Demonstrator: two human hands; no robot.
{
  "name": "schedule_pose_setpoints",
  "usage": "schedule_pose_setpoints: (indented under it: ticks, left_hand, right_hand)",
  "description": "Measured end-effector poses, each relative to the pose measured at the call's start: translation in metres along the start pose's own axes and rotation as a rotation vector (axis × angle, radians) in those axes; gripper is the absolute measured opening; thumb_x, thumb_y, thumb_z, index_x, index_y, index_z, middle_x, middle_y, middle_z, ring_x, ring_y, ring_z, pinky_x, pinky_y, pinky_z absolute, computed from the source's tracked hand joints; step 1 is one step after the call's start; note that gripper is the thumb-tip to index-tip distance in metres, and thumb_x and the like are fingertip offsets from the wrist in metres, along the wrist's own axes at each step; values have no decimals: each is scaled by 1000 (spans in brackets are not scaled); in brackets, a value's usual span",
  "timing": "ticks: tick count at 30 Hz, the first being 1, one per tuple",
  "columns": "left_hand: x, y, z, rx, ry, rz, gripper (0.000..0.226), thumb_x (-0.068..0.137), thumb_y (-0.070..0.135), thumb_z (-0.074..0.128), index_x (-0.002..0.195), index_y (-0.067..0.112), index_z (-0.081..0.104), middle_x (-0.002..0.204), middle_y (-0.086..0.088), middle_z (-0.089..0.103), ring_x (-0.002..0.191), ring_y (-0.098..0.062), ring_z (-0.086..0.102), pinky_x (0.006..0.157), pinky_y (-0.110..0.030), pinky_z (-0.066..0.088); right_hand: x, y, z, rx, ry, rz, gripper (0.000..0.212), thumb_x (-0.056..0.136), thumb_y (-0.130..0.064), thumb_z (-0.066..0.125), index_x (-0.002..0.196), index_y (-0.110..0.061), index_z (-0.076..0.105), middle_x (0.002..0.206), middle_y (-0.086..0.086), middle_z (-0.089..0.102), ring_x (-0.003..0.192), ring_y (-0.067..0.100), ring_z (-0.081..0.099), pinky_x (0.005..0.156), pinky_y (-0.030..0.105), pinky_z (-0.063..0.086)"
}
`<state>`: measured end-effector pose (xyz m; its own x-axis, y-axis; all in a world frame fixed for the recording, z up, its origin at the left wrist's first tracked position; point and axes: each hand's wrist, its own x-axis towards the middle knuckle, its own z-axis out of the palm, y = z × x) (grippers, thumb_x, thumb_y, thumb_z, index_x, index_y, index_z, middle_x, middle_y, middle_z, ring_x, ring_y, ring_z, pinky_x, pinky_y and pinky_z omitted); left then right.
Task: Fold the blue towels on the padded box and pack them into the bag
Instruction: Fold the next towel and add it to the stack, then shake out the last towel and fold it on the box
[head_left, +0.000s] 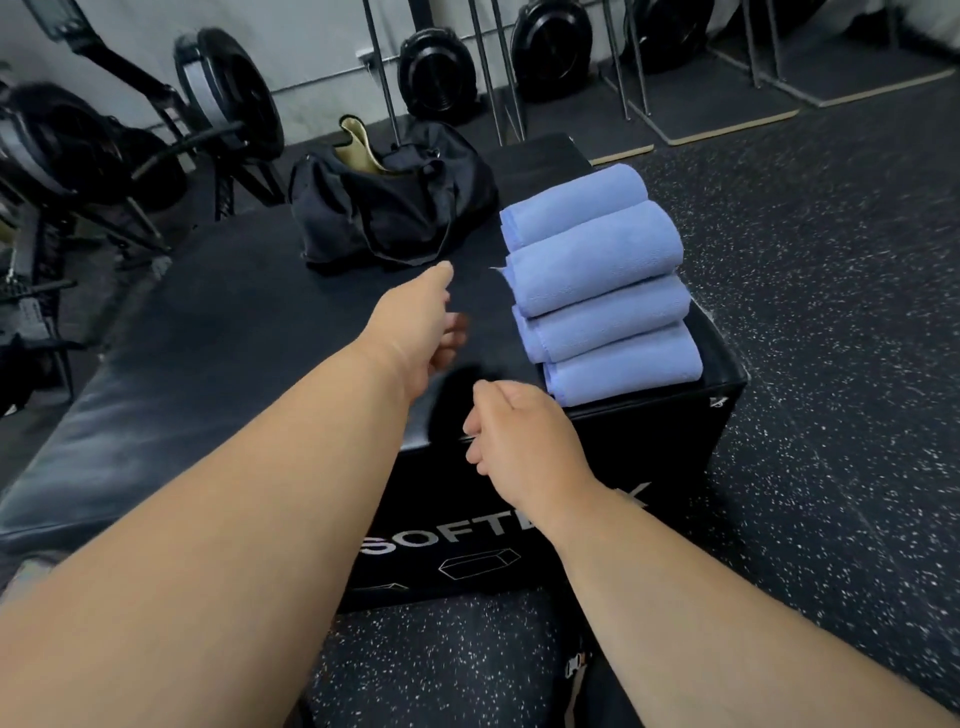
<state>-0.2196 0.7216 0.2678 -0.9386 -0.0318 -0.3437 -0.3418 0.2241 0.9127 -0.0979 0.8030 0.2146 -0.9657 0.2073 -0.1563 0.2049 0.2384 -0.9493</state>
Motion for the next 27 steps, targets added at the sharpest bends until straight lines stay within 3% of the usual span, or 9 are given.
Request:
schedule_pose_setpoints:
  ticks: [4,8,14,16,19,21,23,25,27]
  left_hand:
    - [-12,-39,-70,-7,75,2,32,103,52,57,111,23,65,87,2,71,66,-13,59,62,-28,43]
    - [-32,-93,-151,53,165,13,22,105,44,56,99,23,59,82,0,65,68,-15,55,60,-29,38]
    - [-76,-182,-298,150,336,-85,27,106,41,55,94,19,63,79,0,63,64,-14,52,58,-30,38]
    - [-96,-208,-347,178,368,-131,32,103,37,61,75,21,58,68,3,55,57,-12,45,54,-27,32]
    - [-132,-251,-419,290,402,-239,33,80,42,63,59,21,50,59,1,45,56,-19,36,56,-31,25]
    - [-159,-285,-465,363,455,-317,30,72,42,58,55,21,46,56,1,42,60,-20,34,61,-35,27]
    - [-189,-322,-511,382,557,-425,29,79,35,60,60,17,49,53,3,40,59,-22,36,60,-33,28]
    - [-203,-356,-532,354,583,-517,24,92,25,63,75,9,56,62,-8,46,60,-21,44,62,-32,37]
    - [-219,-395,-564,280,616,-578,13,94,24,65,85,15,61,91,-18,68,78,-25,57,80,-40,54]
  right_hand:
    - [-1,-9,26,25,-33,25,36,98,-40,45,76,-21,67,71,-1,74,77,27,70,84,51,57]
    - [-5,-15,66,-17,-127,5,36,102,-42,47,82,-22,69,74,-6,74,78,20,71,87,48,57]
    - [-38,-29,158,-159,-360,-89,39,101,-45,47,94,-13,68,84,5,73,82,31,70,78,51,59]
    - [-53,-28,194,-228,-444,-134,35,101,-47,46,92,-20,68,85,1,73,83,25,69,80,50,59]
    - [-78,-22,247,-282,-563,-171,27,102,-51,46,92,-38,67,86,-9,74,83,14,71,86,48,58]
    - [-94,-20,281,-339,-637,-187,26,103,-54,45,95,-41,66,84,-9,74,73,13,69,80,49,59]
    - [-114,-22,320,-368,-728,-205,20,106,-49,47,101,-42,65,83,-3,72,64,23,65,68,47,56]
    - [-122,-19,336,-365,-766,-198,16,106,-43,49,107,-42,64,82,-4,69,54,19,58,55,40,49]
    - [-136,-19,374,-379,-822,-224,15,107,-41,49,109,-41,64,77,-7,65,49,8,52,51,34,43]
